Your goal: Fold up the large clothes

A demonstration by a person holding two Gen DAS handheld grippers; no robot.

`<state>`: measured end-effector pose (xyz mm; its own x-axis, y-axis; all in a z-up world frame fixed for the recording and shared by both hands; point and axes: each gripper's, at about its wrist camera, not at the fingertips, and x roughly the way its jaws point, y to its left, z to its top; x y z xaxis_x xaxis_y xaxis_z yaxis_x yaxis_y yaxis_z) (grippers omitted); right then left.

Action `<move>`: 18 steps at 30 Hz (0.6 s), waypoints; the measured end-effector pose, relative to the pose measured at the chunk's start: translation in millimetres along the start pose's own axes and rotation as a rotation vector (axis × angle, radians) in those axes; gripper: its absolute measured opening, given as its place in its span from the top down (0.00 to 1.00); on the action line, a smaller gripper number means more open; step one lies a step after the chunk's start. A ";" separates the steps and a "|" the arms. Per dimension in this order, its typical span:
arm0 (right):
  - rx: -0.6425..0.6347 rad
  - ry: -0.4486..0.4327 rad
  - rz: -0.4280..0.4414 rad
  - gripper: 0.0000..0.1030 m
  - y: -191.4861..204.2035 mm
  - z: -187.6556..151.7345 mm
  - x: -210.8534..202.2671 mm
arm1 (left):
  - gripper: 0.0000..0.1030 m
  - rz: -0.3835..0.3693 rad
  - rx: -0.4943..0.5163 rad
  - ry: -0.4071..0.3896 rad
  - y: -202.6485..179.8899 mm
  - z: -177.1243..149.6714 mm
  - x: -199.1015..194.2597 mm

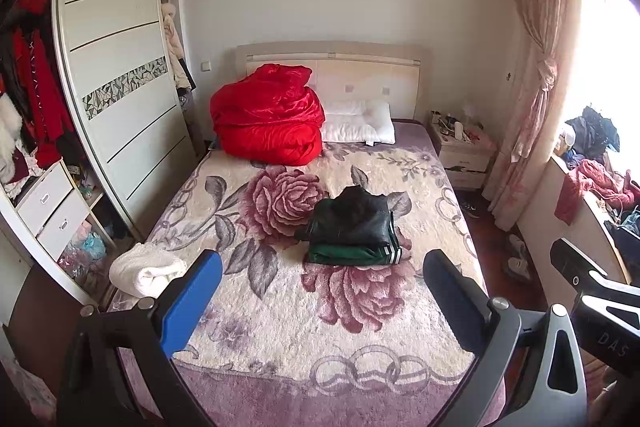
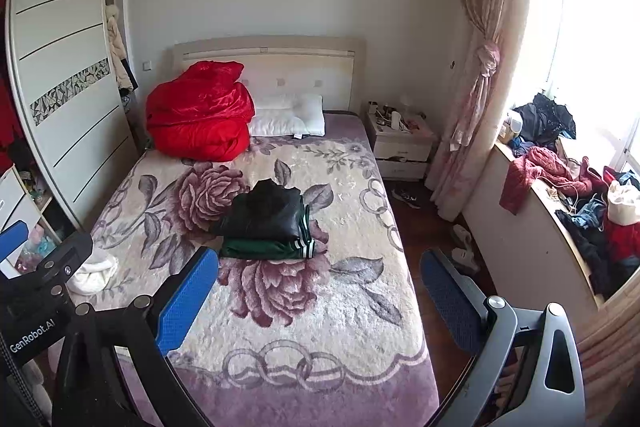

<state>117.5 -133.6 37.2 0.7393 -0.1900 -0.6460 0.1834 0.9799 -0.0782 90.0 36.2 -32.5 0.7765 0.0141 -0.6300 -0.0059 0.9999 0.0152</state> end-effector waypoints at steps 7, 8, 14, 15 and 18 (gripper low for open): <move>0.002 0.001 -0.001 0.01 -1.0 -2.2 -1.5 | 0.00 -0.001 0.000 -0.001 -1.9 0.4 -1.3; 0.002 0.001 0.000 0.01 -0.6 -3.1 -2.4 | 0.00 -0.002 0.000 -0.001 -1.8 0.5 -1.3; 0.003 0.003 0.002 0.01 -1.1 -12.3 -8.0 | 0.00 -0.003 0.002 0.001 -3.1 1.6 -3.5; 0.001 0.002 0.001 0.01 -1.4 -12.7 -8.5 | 0.00 -0.002 0.001 0.000 -3.2 1.8 -3.6; 0.001 0.004 0.001 0.01 -1.4 -13.3 -8.5 | 0.00 -0.004 0.002 0.002 -3.2 2.1 -3.4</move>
<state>102.3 -132.5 32.7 0.7369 -0.1891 -0.6490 0.1835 0.9800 -0.0772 88.7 32.9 -28.8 0.7749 0.0103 -0.6320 -0.0019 0.9999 0.0140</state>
